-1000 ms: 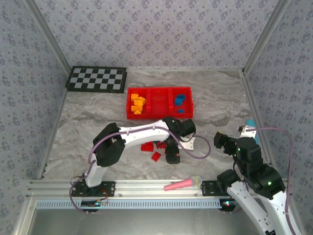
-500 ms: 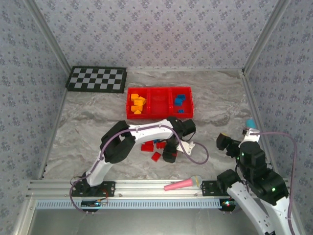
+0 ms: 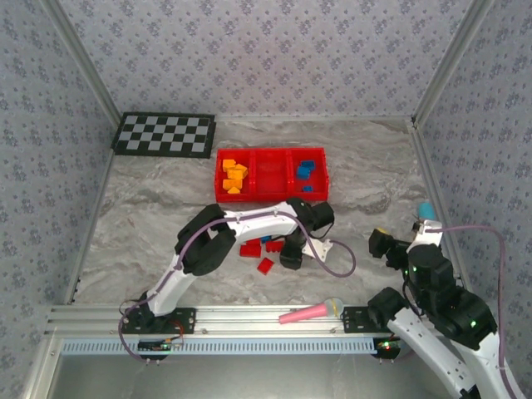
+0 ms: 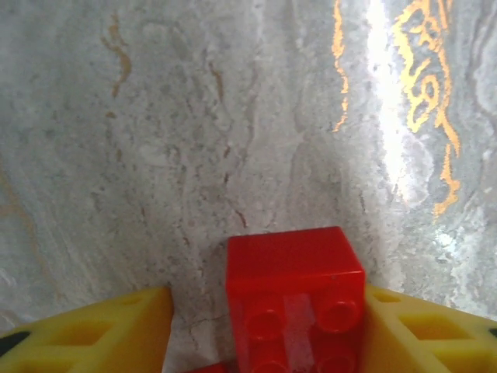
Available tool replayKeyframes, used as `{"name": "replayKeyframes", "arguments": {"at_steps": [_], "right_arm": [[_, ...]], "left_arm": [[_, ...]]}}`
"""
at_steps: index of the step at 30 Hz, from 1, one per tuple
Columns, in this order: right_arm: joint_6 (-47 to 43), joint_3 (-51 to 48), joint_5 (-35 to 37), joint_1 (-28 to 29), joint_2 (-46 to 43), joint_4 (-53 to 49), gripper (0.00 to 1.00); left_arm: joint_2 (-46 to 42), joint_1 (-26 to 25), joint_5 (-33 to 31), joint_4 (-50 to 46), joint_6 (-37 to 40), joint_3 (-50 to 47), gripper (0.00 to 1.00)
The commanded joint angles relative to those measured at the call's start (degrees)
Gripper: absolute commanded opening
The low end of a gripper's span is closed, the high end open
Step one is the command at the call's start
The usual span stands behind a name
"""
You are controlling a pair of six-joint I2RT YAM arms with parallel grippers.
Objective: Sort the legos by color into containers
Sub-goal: Pick up the lego from the middle-left of the table, then place the lego in the container.
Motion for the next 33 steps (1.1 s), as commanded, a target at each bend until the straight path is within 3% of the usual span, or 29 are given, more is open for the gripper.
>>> {"name": "replayKeyframes", "arguments": {"at_steps": [1, 3, 7, 15, 24, 30, 33], "right_arm": [[1.6, 1.5, 3.2, 1.3, -1.2, -1.8, 1.0], [1.9, 1.7, 3.9, 2.0, -1.5, -2.2, 1.0], [3.0, 1.9, 5.7, 4.1, -2.4, -3.1, 1.0], [5.5, 2.3, 9.8, 7.8, -3.1, -5.1, 1.0], [6.8, 4.6, 11.7, 8.9, -3.1, -6.0, 1.0], [6.4, 4.1, 12.4, 10.3, -3.0, -5.2, 1.0], [6.5, 4.2, 12.9, 11.3, -3.0, -5.2, 1.0]], "left_arm": [[2.0, -0.4, 3.0, -0.2, 0.1, 1.6, 0.34], [1.8, -0.4, 3.4, 0.4, -0.1, 1.9, 0.2], [-0.2, -0.3, 3.6, 3.2, -1.6, 0.9, 0.13], [-10.7, 2.0, 4.2, 13.9, -6.9, -4.9, 0.11], [-17.9, 11.5, 2.7, 23.4, -23.4, -4.9, 0.1], [-15.4, 19.0, -5.4, 24.2, -36.4, 1.5, 0.11], [-10.6, 22.6, -5.8, 20.1, -43.4, 8.8, 0.14]]}}
